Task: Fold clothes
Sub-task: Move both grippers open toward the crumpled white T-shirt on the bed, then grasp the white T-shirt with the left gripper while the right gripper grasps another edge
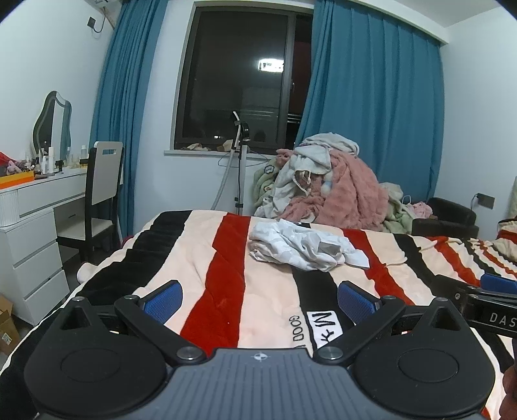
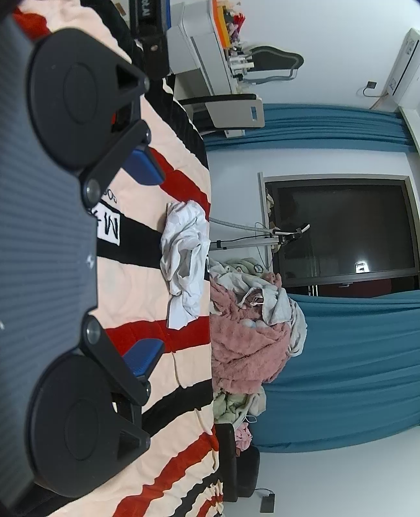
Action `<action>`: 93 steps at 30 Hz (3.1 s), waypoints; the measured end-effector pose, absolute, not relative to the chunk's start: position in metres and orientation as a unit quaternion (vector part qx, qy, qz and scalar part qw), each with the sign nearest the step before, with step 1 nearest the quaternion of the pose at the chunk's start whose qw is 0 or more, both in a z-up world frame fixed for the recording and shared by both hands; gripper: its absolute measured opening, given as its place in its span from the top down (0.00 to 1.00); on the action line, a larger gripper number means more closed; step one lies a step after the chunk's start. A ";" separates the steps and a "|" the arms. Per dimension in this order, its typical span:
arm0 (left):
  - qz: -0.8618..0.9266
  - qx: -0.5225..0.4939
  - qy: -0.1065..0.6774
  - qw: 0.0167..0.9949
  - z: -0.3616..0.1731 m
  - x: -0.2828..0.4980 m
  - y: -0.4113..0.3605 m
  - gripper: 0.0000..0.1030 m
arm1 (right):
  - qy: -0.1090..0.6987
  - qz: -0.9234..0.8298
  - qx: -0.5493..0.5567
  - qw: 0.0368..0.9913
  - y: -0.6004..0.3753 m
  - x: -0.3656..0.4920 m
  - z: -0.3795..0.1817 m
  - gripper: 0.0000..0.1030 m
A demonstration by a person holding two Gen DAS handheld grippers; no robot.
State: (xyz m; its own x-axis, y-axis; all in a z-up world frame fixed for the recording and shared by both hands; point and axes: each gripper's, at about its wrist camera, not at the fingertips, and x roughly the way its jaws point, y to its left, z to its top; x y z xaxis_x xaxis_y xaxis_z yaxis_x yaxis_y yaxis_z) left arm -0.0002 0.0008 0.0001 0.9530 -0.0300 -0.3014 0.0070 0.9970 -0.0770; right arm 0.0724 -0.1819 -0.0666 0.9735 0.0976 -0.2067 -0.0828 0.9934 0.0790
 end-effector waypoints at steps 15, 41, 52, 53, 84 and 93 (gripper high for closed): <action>-0.008 -0.027 0.162 0.986 -0.013 0.012 -0.006 0.01 | 0.110 0.039 0.046 0.992 -0.181 0.078 -0.065 0.00; -0.019 0.045 0.181 0.982 0.039 0.080 -0.021 0.01 | 0.108 -0.030 0.103 0.988 -0.216 0.093 -0.022 0.00; -0.056 0.021 0.224 0.973 -0.011 0.110 -0.025 0.01 | 0.114 -0.037 0.111 0.987 -0.211 0.109 0.007 0.00; -0.063 0.019 0.233 0.970 -0.020 0.121 -0.032 0.01 | 0.118 -0.038 0.114 0.986 -0.213 0.107 -0.001 0.00; -0.127 0.004 0.259 0.957 -0.106 0.425 -0.078 0.93 | 0.172 -0.067 0.140 0.973 -0.227 0.305 -0.162 0.00; -0.114 -0.107 0.263 0.952 -0.064 0.342 -0.010 0.94 | 0.162 -0.027 0.137 0.977 -0.206 0.310 -0.138 0.00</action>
